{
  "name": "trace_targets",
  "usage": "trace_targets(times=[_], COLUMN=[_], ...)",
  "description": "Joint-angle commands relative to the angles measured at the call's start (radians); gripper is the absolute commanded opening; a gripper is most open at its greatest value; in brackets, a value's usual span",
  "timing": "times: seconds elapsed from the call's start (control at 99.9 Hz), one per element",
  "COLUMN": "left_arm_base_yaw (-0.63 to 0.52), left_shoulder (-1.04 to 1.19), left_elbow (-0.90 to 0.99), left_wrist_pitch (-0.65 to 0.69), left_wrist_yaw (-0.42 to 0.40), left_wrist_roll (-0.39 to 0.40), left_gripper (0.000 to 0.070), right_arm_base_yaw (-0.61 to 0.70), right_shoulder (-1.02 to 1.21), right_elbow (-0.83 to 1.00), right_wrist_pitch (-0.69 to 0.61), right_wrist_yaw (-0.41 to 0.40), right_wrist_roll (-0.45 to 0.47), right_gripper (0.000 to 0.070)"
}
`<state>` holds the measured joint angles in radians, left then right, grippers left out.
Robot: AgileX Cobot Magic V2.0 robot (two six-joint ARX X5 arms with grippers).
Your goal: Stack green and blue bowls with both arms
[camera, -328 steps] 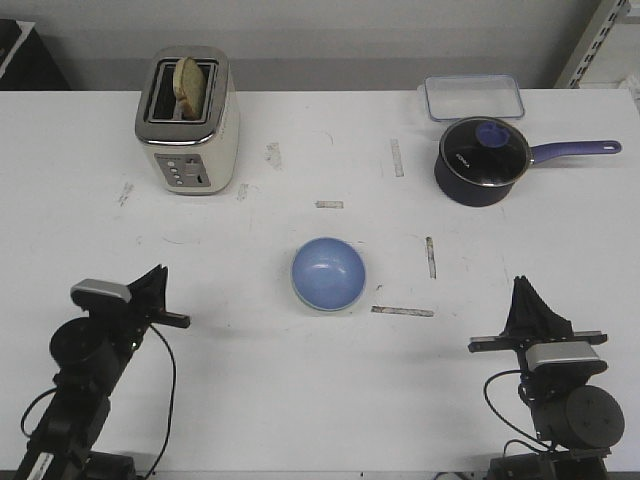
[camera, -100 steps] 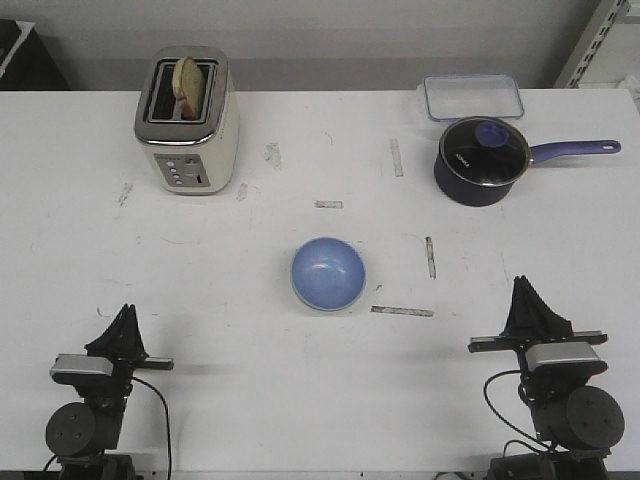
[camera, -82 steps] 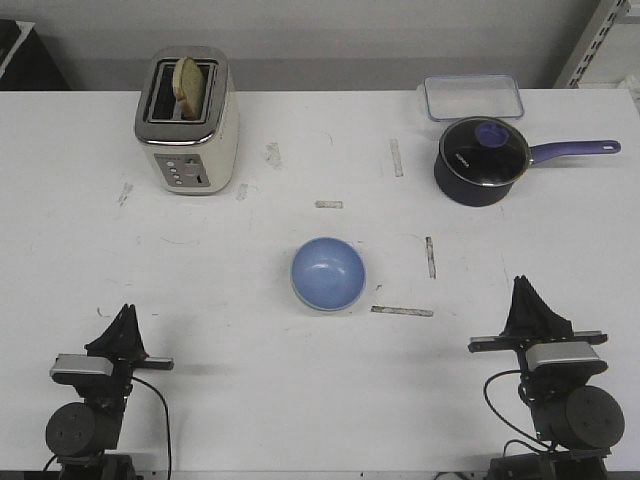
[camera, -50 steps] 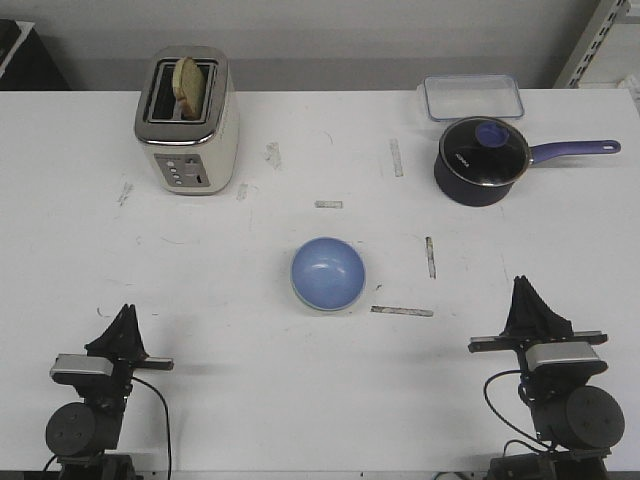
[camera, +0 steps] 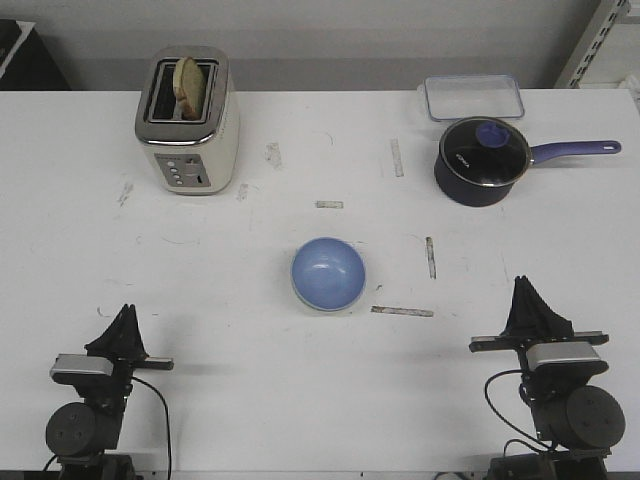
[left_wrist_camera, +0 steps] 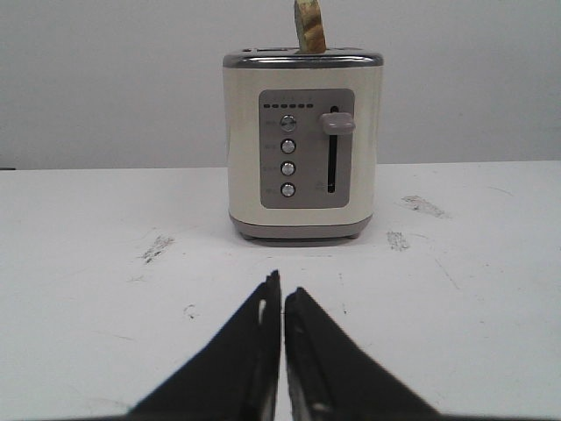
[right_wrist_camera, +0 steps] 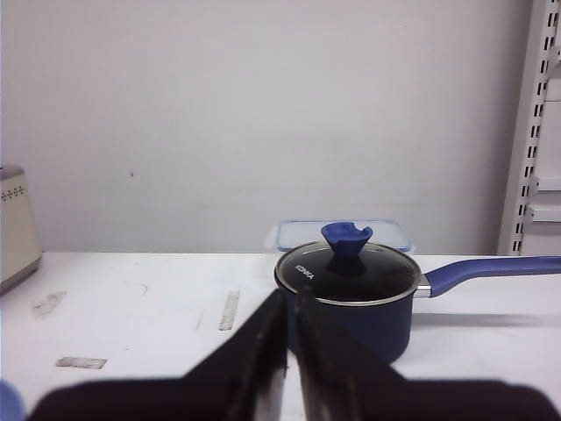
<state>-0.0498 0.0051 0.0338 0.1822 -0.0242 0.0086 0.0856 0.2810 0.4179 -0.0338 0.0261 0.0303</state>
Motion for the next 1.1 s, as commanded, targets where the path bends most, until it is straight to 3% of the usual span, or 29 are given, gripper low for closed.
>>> trace_targets(times=[0.0,0.3,0.701,0.881,0.961,1.091], left_arm_base_yaw=[0.0,0.0,0.0,-0.001,-0.001,-0.001], left_shoulder=[-0.002,-0.002,-0.002,-0.002,-0.002,-0.002], left_elbow=[-0.021,-0.021,-0.021,-0.021,-0.021,-0.021], left_wrist_pitch=[0.014,0.014,0.014,0.013,0.013,0.013], left_wrist_yaw=[-0.002,-0.002,-0.002,-0.002,-0.002,-0.002], left_wrist_roll=[-0.009,-0.009,-0.009,-0.009,-0.009,-0.009], left_gripper=[0.0001,0.0001,0.0001,0.0001,0.0001,0.0001], right_arm_base_yaw=[-0.011,-0.085,-0.114,-0.114,-0.114,-0.114], right_shoulder=[0.0,-0.095,-0.282,-0.28,-0.28,-0.28], right_elbow=[-0.011,-0.137,-0.301,-0.352,-0.406,-0.405], right_wrist_pitch=[0.01,0.012,0.042,0.069,0.155,0.137], right_wrist_yaw=[-0.001,-0.053,-0.047,-0.055,-0.053,-0.053], right_wrist_roll=[-0.005,-0.004,0.031,0.033,0.033,0.031], right_gripper=[0.0011,0.0011,0.0011,0.0011,0.0011,0.0011])
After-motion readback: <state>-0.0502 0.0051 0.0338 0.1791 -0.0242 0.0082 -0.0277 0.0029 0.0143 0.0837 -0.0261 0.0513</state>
